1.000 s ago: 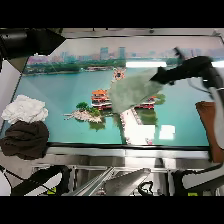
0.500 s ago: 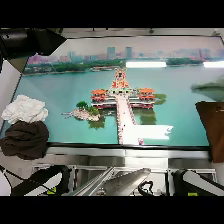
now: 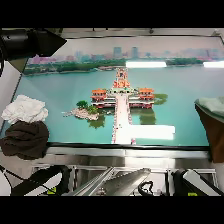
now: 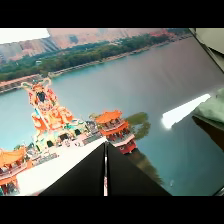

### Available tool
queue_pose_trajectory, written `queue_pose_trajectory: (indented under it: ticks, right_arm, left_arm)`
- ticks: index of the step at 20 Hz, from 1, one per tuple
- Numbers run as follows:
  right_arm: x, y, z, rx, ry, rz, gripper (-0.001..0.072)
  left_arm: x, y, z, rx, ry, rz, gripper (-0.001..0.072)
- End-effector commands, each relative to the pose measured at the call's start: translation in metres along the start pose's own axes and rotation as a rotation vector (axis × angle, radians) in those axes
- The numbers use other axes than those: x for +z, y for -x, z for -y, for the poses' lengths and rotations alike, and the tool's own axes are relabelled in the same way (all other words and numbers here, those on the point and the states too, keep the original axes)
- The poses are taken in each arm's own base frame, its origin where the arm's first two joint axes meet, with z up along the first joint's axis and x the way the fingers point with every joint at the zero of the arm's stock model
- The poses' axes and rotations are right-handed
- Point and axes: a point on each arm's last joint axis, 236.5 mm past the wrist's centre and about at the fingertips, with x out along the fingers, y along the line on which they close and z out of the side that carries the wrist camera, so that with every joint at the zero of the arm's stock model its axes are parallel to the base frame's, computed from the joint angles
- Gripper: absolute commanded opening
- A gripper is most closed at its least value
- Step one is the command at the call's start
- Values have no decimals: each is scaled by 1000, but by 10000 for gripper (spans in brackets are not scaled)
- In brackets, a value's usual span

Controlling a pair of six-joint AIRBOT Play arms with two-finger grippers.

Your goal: Fold the shirts.

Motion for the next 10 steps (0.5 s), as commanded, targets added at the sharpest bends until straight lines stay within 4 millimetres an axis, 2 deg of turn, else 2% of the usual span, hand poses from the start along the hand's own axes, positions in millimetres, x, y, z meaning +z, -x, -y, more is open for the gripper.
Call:
queue_pose_trajectory:
  ticks: [1, 2, 4, 6, 7, 8, 9, 10]
  right_arm:
    - [-47, -22, 36, -130, -108, -160, 15]
    - [-56, -32, 39, -139, -127, -196, 69]
    - [-71, -45, 52, -196, -174, -255, 595]
    - [-74, -43, 72, -290, -205, -275, 616]
    - [-69, -42, 73, -293, -203, -258, 616]
    - [-59, -41, 69, -272, -200, -219, 611]
    - [-48, -39, 58, -225, -195, -179, 567]
    - [-35, -36, 39, -144, -185, -135, 519]
  left_arm:
    - [-4, 0, 1, -3, -3, -18, 21]
    - [-4, 0, 1, -3, -3, -19, 21]
    - [-5, 0, 1, -3, -3, -20, 21]
    - [-5, 0, 1, -4, -3, -19, 21]
    - [-5, 0, 1, -3, -3, -20, 21]
    - [-4, 0, 1, -3, -3, -19, 21]
    - [-4, 0, 1, -3, -3, -19, 21]
    - [-4, 0, 1, -3, -3, -19, 21]
